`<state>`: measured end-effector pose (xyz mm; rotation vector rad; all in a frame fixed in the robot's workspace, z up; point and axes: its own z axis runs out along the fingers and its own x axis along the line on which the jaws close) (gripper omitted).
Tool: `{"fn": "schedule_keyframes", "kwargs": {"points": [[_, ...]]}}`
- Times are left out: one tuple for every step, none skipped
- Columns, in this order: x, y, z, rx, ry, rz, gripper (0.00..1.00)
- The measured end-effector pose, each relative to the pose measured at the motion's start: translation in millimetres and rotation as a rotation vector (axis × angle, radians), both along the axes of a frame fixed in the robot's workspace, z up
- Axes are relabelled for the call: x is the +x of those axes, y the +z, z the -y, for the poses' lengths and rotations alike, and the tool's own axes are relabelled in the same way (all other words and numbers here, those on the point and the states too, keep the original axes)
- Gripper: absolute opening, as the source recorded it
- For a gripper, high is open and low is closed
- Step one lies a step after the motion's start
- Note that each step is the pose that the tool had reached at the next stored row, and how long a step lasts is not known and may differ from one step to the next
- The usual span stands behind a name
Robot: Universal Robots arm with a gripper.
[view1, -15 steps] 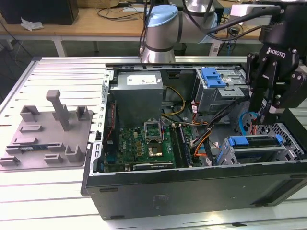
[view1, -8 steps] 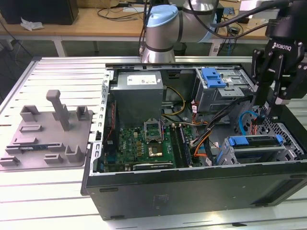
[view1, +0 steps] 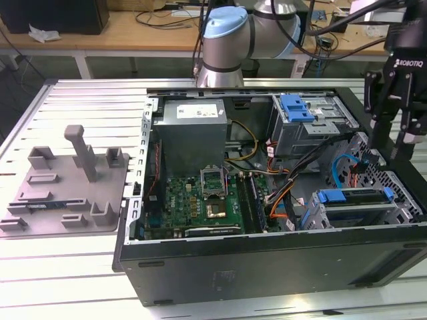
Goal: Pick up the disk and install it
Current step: 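Insert the first disk wire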
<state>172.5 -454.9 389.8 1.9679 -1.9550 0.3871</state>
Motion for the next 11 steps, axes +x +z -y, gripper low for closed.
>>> {"fn": "schedule_keyframes", "kwargs": {"points": [[1.7, -0.2, -0.4, -0.0088, 0.0, -0.0007, 0.5], [3.8, -0.4, -0.9, -0.0176, -0.001, -0.0017, 0.5], [5.2, -0.6, -1.2, -0.0233, -0.002, -0.0024, 0.5], [7.1, -0.8, -1.5, -0.0305, -0.004, -0.0033, 0.5], [7.9, -0.9, -1.5, -0.0331, -0.01, -0.0038, 0.5], [8.1, -1.2, -1.4, -0.0346, -0.021, -0.0041, 0.5], [8.2, -1.6, -1.4, -0.0351, -0.034, -0.0044, 0.5], [8.1, -2.4, -1.5, -0.0352, -0.057, -0.0049, 0.5], [8.2, -2.8, -1.5, -0.0353, -0.071, -0.0051, 0.5], [8.4, -3.4, -1.5, -0.0355, -0.087, -0.0054, 0.5], [9.1, -4.1, -1.6, -0.0358, -0.106, -0.0057, 0.5]]}}
